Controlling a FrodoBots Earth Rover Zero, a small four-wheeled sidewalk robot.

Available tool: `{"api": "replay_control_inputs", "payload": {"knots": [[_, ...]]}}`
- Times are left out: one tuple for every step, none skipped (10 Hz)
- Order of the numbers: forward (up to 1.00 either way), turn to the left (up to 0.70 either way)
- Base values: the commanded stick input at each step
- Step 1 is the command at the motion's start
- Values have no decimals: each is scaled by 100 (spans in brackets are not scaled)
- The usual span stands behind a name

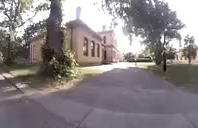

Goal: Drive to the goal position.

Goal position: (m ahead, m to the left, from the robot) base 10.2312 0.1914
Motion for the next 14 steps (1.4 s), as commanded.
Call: {"api": "replay_control_inputs", "payload": {"knots": [[44,-27],[44,-27],[44,-27],[44,-27],[44,-27],[44,-27],[44,-27],[44,-27],[44,-27],[44,-27],[44,-27],[44,-27],[44,-27],[44,-27]]}}
